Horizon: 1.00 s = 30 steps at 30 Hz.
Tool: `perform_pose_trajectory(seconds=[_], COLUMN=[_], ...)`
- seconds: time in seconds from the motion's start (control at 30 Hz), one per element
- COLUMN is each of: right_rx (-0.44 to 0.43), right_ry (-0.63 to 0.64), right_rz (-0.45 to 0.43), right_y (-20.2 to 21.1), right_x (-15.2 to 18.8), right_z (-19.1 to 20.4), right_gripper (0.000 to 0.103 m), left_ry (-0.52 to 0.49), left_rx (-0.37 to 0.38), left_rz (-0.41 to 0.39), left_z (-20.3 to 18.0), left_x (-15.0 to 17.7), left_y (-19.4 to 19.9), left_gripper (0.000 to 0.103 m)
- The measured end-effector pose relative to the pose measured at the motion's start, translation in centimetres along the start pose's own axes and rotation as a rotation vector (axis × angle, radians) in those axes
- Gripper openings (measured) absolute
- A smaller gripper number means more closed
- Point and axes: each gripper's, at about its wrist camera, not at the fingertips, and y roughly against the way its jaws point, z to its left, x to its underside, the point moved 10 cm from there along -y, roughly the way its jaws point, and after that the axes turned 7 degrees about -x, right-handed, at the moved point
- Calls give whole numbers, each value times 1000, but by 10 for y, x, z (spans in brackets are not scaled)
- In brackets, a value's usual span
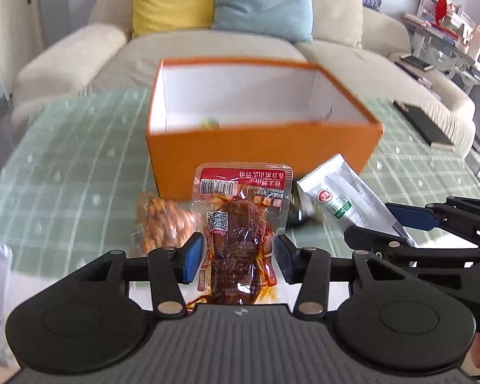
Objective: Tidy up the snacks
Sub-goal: 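Carry both held snacks over the orange box and lower them inside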
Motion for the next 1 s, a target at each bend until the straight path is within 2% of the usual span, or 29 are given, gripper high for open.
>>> perform_pose_trajectory(seconds=[0.33,0.57,0.77,1.0], right_rx=[25,25,12,-27], right_ry=[44,46,32,-58], right_rz=[-110,-152,-128,-25], right_y=[2,-8,-34,-82], right_x=[-84,-133,-158,-170], right_z=[-17,-31,-45,-65], right_gripper=[46,46,46,46], left_ry=[-8,-40,-50,-57], left_rx=[-11,-11,1,-22], left_rz=[-102,-145,-141,-52], left_z=[5,4,6,12], left_x=[-81,-119,-138,-144], left_y=[4,-5,-25,-72], left_gripper=[55,55,55,55])
